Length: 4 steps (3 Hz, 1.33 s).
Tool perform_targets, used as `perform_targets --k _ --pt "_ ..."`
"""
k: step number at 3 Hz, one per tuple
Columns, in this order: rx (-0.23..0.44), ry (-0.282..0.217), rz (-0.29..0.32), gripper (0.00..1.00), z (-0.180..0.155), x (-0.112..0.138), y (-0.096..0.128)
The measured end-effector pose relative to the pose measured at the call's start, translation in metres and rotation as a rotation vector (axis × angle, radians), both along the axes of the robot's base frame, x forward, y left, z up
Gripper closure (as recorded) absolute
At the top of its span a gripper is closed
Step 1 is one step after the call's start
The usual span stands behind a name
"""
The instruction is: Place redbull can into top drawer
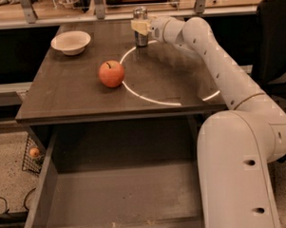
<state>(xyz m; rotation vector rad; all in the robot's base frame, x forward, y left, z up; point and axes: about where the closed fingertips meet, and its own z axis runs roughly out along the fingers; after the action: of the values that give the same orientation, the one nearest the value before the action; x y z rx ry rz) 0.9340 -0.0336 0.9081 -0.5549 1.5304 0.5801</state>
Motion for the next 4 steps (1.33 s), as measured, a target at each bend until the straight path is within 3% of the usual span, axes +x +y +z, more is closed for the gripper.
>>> perform_targets --k 1,2,4 --pt "0.005 0.014 0.012 1.00 0.024 -0.016 -0.009" --pt "0.028 -0.009 0.005 1.00 0.066 -0.046 -0.031" --pt "0.062 -0.040 0.028 1.00 0.126 -0.144 -0.066"
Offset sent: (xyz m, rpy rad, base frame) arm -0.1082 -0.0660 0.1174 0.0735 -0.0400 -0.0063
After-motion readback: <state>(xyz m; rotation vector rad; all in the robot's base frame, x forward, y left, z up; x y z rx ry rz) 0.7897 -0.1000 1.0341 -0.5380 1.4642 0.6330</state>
